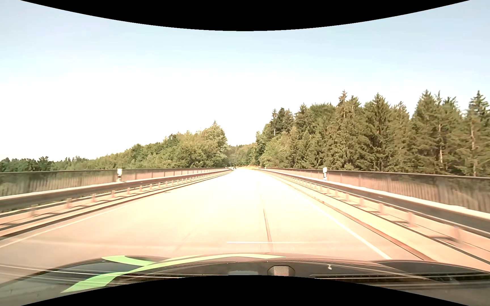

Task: Follow the waypoints while adhering to traffic rules and regulations

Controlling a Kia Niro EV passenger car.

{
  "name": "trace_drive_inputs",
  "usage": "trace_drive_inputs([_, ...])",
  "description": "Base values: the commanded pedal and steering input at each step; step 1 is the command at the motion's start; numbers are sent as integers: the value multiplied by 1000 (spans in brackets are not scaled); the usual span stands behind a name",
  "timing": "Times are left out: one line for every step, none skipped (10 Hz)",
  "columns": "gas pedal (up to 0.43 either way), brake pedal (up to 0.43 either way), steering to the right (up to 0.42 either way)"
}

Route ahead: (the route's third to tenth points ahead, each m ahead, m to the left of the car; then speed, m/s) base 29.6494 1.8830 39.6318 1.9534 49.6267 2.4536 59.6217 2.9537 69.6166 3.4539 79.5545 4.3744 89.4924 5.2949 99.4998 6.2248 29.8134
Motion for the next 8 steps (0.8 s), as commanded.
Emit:
trace_drive_inputs([339,0,-11])
trace_drive_inputs([331,0,-10])
trace_drive_inputs([299,0,-10])
trace_drive_inputs([280,0,-10])
trace_drive_inputs([280,0,-10])
trace_drive_inputs([280,0,-9])
trace_drive_inputs([287,0,-9])
trace_drive_inputs([299,0,-8])
